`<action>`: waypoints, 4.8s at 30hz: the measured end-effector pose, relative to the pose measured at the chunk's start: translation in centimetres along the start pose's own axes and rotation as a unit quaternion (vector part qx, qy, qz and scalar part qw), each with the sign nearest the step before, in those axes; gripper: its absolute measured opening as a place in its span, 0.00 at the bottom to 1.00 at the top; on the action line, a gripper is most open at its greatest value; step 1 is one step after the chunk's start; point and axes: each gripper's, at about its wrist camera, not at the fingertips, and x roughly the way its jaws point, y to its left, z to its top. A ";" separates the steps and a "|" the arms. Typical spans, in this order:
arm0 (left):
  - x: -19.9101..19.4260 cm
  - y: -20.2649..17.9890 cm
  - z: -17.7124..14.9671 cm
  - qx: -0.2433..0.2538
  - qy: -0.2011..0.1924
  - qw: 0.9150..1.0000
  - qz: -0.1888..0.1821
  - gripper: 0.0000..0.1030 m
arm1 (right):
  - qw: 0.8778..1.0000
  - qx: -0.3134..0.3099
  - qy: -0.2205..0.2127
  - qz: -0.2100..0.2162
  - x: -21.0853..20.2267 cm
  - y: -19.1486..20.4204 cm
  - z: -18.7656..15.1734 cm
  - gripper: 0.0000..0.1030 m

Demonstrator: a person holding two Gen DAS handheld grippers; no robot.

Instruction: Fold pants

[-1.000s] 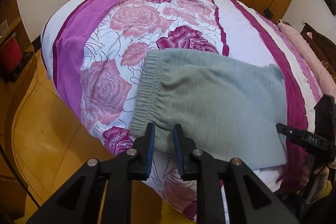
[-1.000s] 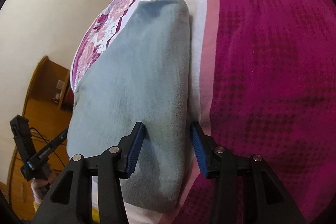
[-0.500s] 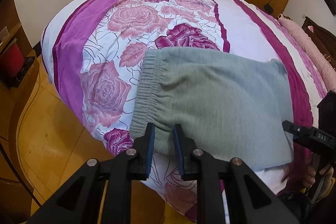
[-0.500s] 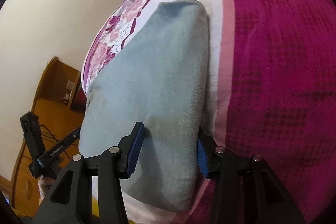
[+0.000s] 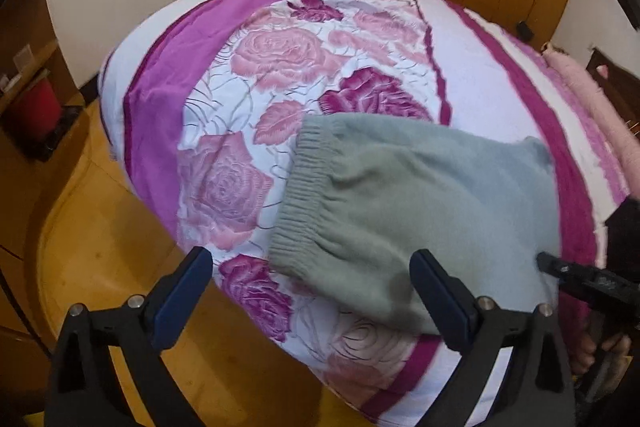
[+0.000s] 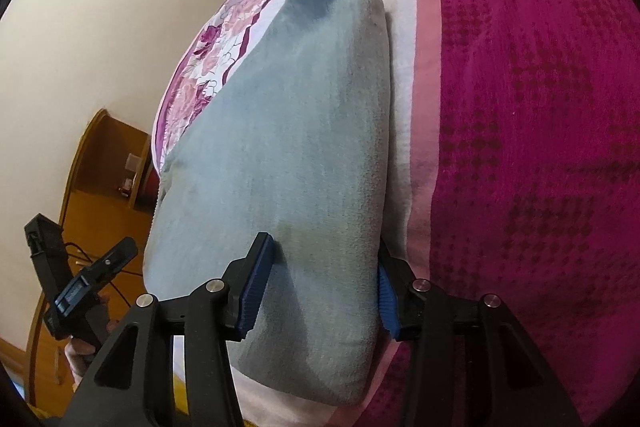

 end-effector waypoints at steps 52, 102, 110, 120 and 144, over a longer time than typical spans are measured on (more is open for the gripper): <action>3.5 -9.9 -0.2 0.150 -0.024 0.988 -0.022 0.97 | 0.978 -0.182 -0.096 0.019 -7.3 11.4 2.1 0.12; 0.6 7.4 0.4 -0.009 -0.042 0.999 0.014 0.97 | 0.967 -0.229 0.094 0.058 11.3 24.5 3.6 0.23; -0.6 8.0 0.5 -0.014 -0.053 0.998 0.025 0.97 | 0.969 -0.231 0.062 0.062 8.1 23.8 3.9 0.28; -3.9 7.2 1.4 -0.008 -0.084 0.996 0.013 0.97 | 0.962 -0.267 0.063 -0.014 4.8 20.9 2.4 0.28; 0.7 6.6 -0.1 -0.031 0.002 1.000 -0.001 0.93 | 0.947 -0.305 0.094 -0.024 4.1 19.9 -0.3 0.29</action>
